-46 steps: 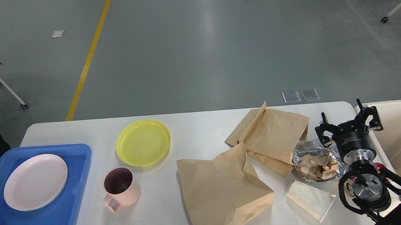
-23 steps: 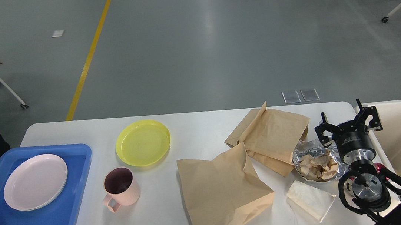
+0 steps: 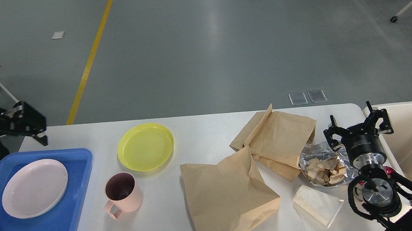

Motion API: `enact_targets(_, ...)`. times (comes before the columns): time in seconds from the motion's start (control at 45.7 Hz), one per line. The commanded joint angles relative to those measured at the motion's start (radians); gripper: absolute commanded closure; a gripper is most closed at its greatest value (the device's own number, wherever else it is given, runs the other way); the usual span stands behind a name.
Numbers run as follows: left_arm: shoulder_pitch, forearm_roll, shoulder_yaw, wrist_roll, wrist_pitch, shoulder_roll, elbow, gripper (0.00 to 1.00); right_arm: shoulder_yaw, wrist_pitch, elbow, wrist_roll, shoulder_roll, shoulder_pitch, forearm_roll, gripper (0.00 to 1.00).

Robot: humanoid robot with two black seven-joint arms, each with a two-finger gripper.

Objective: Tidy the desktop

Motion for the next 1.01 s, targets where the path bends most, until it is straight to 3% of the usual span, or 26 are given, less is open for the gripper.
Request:
enact_targets(0.0,-0.162,-0.129,0.001,-0.035,-0.049,-0.166,-0.102,0.07,0.0,0.0,0.0,0.0,0.0,0.0,0.0,0.0)
enact_targets(0.109,-0.283,-0.169,-0.002,-0.115,-0.078,-0.266,-0.156,0.07,0.0,0.0,0.0,0.0,0.0,0.0,0.0,0.0)
enact_targets(0.241,-0.348,-0.17,-0.013,-0.207,-0.078,-0.332,-0.194,0.07,0.0,0.0,0.0,0.0,0.0,0.0,0.0,0.0)
enact_targets(0.438,-0.28,-0.156,-0.008,-0.201,-0.078,-0.306,-0.174,0.06,0.0,0.0,0.0,0.0,0.0,0.0,0.0,0.0)
enact_targets(0.722,-0.026,-0.136,0.016,-0.185,-0.058,-0.214,-0.102,0.05,0.0,0.0,0.0,0.0,0.0,0.0,0.0,0.0)
enact_targets(0.853,0.118,-0.136,0.027,-0.153,0.026,-0.19,-0.053,0.05,0.0,0.0,0.0,0.0,0.0,-0.002,0.0,0.0)
enact_targets(0.985,0.273,-0.139,0.019,-0.147,0.12,-0.184,0.004,0.05,0.0,0.0,0.0,0.0,0.0,0.0,0.0,0.0)
